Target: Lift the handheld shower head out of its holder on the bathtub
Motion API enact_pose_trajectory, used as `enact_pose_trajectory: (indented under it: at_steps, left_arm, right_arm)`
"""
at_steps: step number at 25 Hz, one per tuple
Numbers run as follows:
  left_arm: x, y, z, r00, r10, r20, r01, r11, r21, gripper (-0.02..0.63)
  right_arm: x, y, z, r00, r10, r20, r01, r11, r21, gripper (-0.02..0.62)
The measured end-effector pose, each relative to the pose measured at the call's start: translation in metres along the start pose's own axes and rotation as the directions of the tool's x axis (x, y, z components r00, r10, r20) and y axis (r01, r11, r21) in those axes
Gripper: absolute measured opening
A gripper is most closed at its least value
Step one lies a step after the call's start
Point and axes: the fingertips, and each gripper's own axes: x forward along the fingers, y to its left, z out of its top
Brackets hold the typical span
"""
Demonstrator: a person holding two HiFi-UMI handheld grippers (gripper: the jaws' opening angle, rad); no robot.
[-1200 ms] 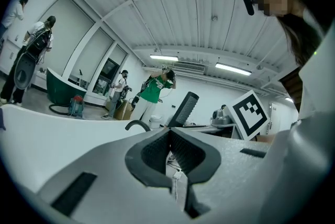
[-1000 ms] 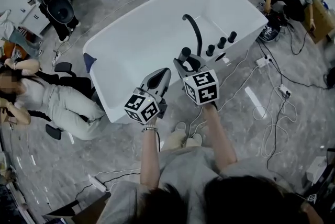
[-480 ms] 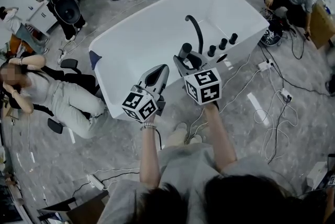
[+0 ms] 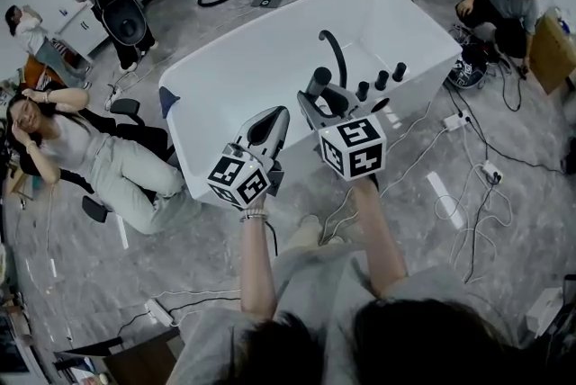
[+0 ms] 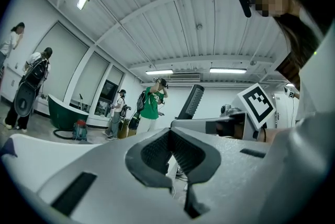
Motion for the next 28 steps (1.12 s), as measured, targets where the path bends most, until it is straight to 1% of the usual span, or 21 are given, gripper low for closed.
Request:
enact_pose_trajectory:
  at_steps: [12,16,21,28]
  left_arm:
    - [-0.006,-0.027,0.022,0.999,-0.001,0.035,-0.001,0.998,0.061,0.005]
    - [-0.010,-0.030,0.030,0.999,0.002,0.044,-0.005,0.997,0.073,0.005]
    - [-0.013,-0.032,0.028,0.999,0.004,0.043,-0.007,0.997,0.078,0.005]
    - [-0.012,-0.034,0.032,0.999,-0.014,0.047,0.010,0.997,0.082,0.005]
  right_arm:
    - [-0.026,0.014,0.025,0.998,0.045,0.049,-0.043,0.998,-0.034,0.133]
    - [-0.028,0.017,0.030,0.998,0.041,0.055,-0.039,0.999,-0.034,0.133]
    - [-0.032,0.019,0.029,0.997,0.038,0.061,-0.036,0.999,-0.039,0.133]
    - [-0.034,0.018,0.034,0.996,0.029,0.079,-0.026,0.999,-0.035,0.133]
